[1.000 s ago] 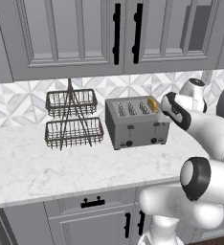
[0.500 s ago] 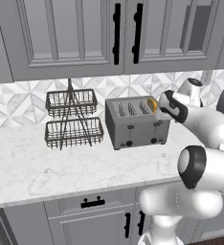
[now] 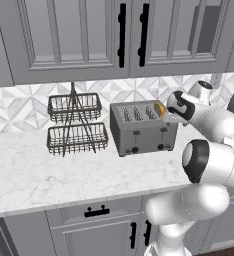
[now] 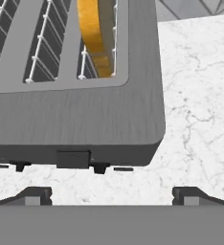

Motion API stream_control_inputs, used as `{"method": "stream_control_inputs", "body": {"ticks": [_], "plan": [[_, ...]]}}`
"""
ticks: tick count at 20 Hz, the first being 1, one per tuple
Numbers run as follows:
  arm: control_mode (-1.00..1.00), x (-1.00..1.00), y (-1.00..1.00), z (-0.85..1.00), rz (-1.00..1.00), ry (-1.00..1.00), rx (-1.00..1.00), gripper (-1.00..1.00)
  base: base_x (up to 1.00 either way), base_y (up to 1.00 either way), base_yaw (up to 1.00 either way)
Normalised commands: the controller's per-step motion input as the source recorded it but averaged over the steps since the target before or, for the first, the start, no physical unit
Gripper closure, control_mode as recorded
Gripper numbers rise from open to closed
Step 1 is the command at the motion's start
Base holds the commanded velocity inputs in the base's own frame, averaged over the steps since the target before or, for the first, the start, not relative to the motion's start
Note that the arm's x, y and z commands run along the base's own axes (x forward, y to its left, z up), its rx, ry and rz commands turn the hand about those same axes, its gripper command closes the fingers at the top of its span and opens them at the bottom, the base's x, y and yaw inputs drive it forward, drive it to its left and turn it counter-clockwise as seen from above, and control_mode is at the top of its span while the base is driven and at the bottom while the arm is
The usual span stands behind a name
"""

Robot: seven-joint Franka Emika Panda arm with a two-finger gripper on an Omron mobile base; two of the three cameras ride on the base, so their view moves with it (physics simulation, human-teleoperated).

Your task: Start the toaster. Once the lever pops up, take the bread to the plate on the dining counter.

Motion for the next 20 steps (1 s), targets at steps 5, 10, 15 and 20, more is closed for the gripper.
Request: {"method": "stream_control_inputs", "body": {"ticks": [5, 10, 15, 20], "plan": [[-1.00, 0.10, 0.00, -0.13, -0.02, -0.04, 0.00, -1.00, 0.00, 0.00, 0.00], [-1.00, 0.07, 0.00, -0.18, -0.01, -0.12, 0.00, -1.00, 0.00, 0.00, 0.00], [-1.00, -0.04, 0.00, -0.21, 0.00, -0.21, -0.01, -1.00, 0.00, 0.00, 0.00], [-1.00, -0.01, 0.12, -0.07, 0.00, -0.10, -0.01, -1.00, 0.00, 0.00, 0.00]]}}
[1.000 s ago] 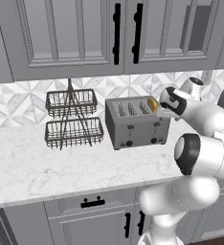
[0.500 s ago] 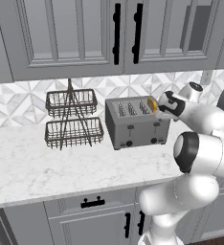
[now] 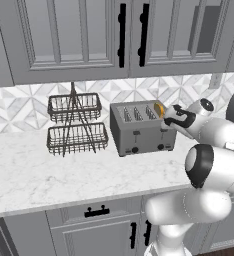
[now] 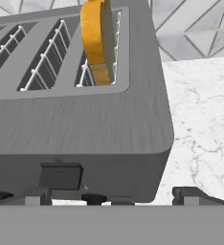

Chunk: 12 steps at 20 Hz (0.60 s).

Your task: Start the toaster. Once the lever pops up, take the bread to the plate on the dining counter.

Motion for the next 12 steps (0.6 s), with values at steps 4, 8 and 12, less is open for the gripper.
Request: {"method": "stream_control_inputs", "body": {"ticks": [4, 8, 12], "plan": [[-1.00, 0.03, 0.04, 0.00, 0.00, 0.00, 0.00, -1.00, 0.00, 0.00, 0.00], [-1.00, 0.05, 0.01, 0.00, 0.00, 0.00, 0.00, -1.00, 0.00, 0.00, 0.00], [-1.00, 0.07, 0.00, 0.00, 0.00, 0.00, 0.00, -1.00, 0.00, 0.00, 0.00]]}}
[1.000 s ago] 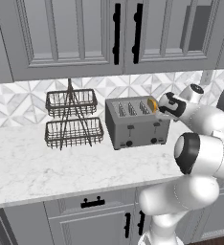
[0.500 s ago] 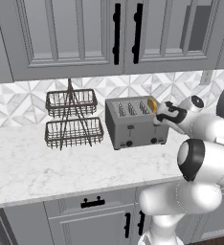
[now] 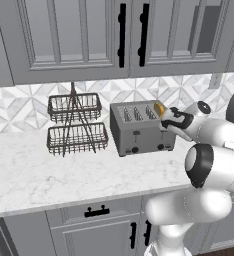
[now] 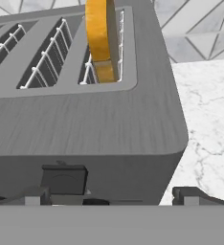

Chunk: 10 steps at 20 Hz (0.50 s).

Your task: Start the toaster. Once the lever pops up, take the bread to the plate on the dining counter.

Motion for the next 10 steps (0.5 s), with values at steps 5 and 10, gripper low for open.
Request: {"method": "stream_control_inputs", "body": {"ticks": [5, 10], "plan": [[-1.00, 0.08, 0.00, 0.00, 0.00, 0.00, 0.00, -1.00, 0.00, 0.00, 0.00], [-1.00, 0.03, 0.00, -0.01, 0.00, 0.00, 0.00, -1.00, 0.00, 0.00, 0.00]]}}
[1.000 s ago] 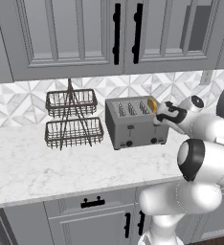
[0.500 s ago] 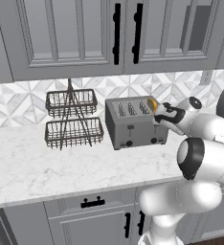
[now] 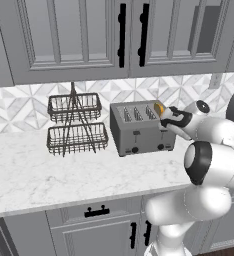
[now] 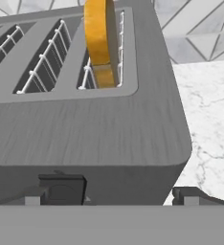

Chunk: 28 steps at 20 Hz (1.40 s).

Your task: Start the toaster. Once the lever pops up, take the bread to the plate on the dining counter.

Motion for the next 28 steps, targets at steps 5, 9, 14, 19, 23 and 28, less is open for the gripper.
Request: {"method": "stream_control_inputs", "body": {"ticks": [5, 9, 14, 19, 23, 28], "plan": [[-1.00, 0.00, 0.00, -0.09, 0.00, 0.00, 0.00, -1.00, 0.00, 0.00, 0.00], [-1.00, 0.00, 0.00, -0.12, 0.00, 0.00, 0.00, -1.00, 0.00, 0.00, 0.00], [-1.00, 0.00, 0.00, -0.15, 0.00, 0.00, 0.00, -1.00, 0.00, 0.00, 0.00], [-1.00, 0.00, 0.00, -0.18, 0.00, 0.00, 0.00, -1.00, 0.00, 0.00, 0.00], [-1.00, 0.00, 0.00, -0.17, 0.00, 0.00, 0.00, -1.00, 0.00, 0.00, 0.00], [-1.00, 0.00, 0.00, -0.14, 0.00, 0.00, 0.00, -1.00, 0.00, 0.00, 0.00]]}}
